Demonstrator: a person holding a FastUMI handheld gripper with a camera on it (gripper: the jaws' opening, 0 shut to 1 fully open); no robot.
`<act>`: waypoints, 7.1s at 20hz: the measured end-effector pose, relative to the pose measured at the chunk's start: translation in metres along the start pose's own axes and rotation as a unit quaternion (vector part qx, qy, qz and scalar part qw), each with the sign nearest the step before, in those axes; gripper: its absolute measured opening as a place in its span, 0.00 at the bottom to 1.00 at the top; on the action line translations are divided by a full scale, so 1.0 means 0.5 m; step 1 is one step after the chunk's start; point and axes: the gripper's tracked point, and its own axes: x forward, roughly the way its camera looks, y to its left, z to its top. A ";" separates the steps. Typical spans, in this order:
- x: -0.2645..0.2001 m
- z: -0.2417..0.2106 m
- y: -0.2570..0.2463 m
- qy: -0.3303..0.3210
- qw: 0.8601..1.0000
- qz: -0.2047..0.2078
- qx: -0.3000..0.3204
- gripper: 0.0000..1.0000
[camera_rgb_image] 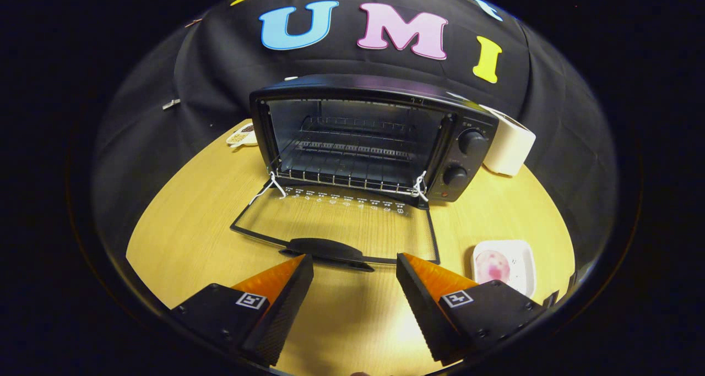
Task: Open the toaster oven, put the food inside, and close the toaster oven door.
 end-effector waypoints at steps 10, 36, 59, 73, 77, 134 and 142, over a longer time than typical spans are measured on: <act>-0.129 0.052 -0.238 -0.030 0.999 0.013 0.002 0.99; -0.051 -0.250 -0.582 0.210 0.974 0.048 0.067 0.72; -0.107 -0.228 -0.531 0.252 0.872 0.174 0.381 0.05; -0.220 -0.109 -0.534 0.146 0.832 0.149 0.514 0.05; -0.245 -0.062 -0.475 0.121 0.830 0.159 0.521 0.05; 0.043 0.168 0.052 0.038 0.851 0.129 0.508 0.98; -0.067 0.141 0.069 0.003 0.938 0.158 0.310 0.98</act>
